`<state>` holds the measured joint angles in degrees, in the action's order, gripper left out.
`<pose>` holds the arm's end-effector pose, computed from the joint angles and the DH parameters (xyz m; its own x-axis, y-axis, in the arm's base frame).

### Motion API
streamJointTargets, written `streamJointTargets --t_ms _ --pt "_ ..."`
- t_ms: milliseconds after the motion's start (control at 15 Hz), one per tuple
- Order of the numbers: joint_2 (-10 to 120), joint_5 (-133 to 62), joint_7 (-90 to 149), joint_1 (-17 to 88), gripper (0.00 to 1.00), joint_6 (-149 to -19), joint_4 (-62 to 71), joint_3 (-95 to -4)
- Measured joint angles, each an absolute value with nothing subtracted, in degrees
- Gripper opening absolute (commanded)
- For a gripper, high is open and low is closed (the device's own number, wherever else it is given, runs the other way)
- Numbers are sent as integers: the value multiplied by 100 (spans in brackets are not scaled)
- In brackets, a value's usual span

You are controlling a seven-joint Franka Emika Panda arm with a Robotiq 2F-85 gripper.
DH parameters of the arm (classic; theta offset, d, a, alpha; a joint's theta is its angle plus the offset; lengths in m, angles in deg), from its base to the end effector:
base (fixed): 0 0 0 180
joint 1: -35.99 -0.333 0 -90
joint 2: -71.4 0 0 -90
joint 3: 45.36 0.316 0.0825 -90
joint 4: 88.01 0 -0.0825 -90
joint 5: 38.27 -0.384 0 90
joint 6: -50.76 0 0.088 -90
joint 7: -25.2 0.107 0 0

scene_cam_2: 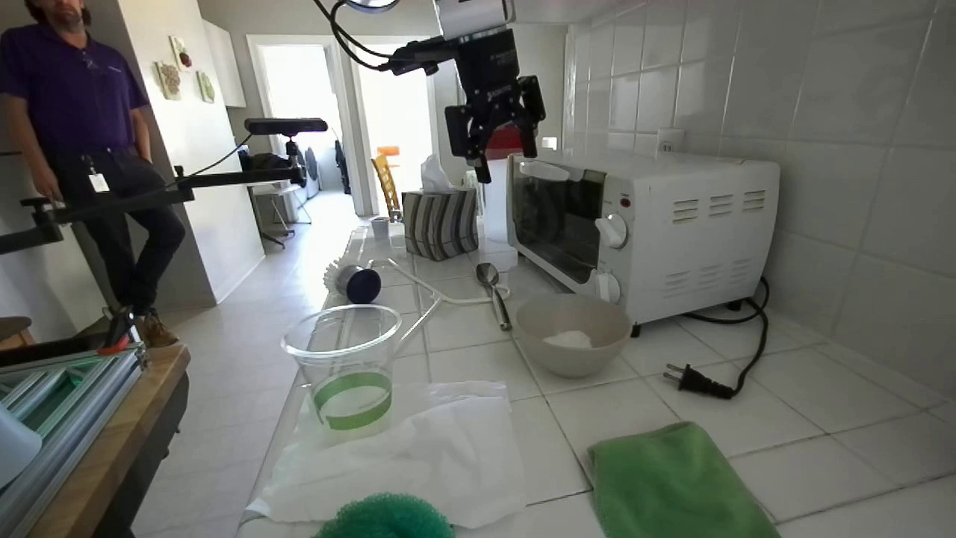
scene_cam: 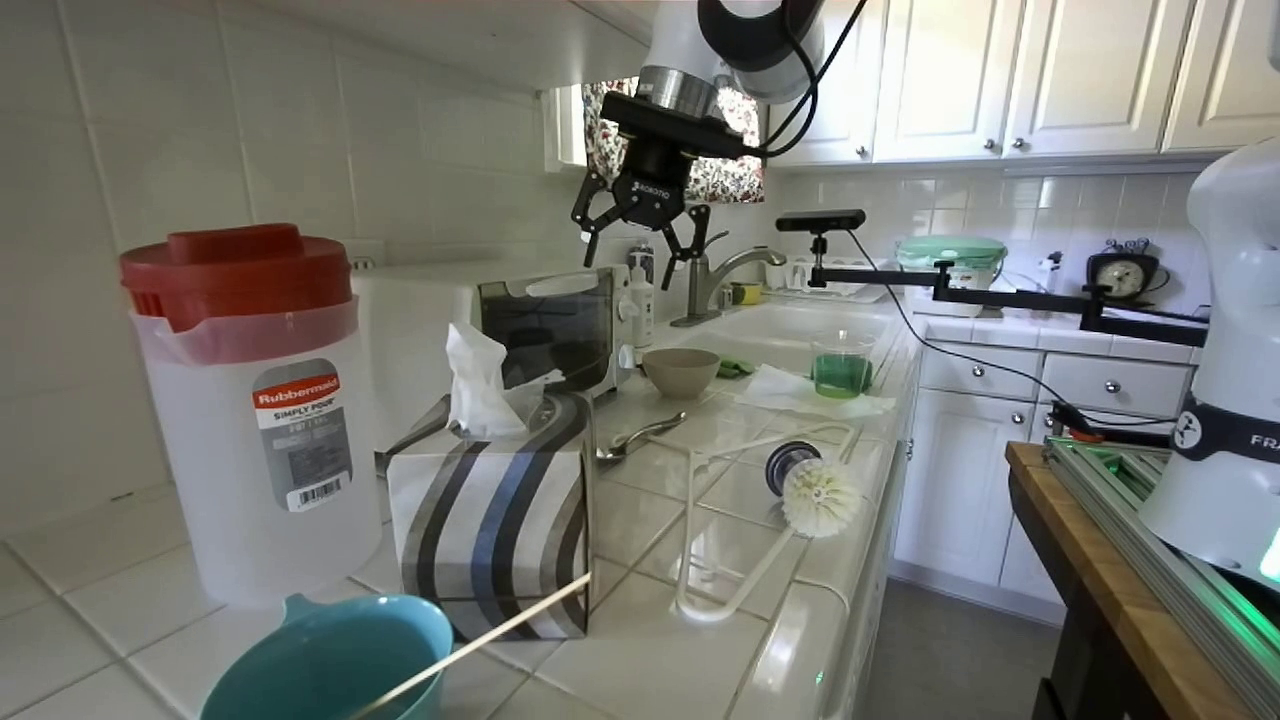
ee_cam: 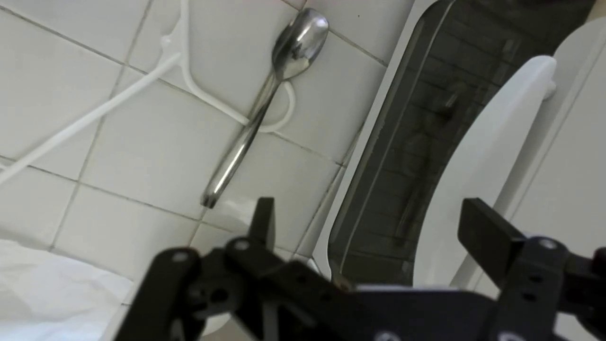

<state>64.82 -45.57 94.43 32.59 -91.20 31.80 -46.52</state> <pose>0.5893 0.0228 0.3966 0.3073 -0.9516 0.0000 -0.9130 -0.2949 -0.2819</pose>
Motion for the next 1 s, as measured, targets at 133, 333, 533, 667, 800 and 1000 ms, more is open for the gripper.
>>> streamJointTargets --t_ms 133,333,533,667,800,1000 --pt "6475 -4557 9499 3262 100 -9150 3187 -4668" --pt "6462 -4557 9556 3280 100 -9246 3228 -4682" --pt "6455 -4557 9577 3316 100 -9359 3304 -4715" --pt "6449 -4557 9588 3323 100 -9397 3333 -4753" --pt "6449 -4557 9606 3328 100 -9486 3387 -4782" --pt "6451 -4557 9668 3330 100 -9646 3490 -4816"
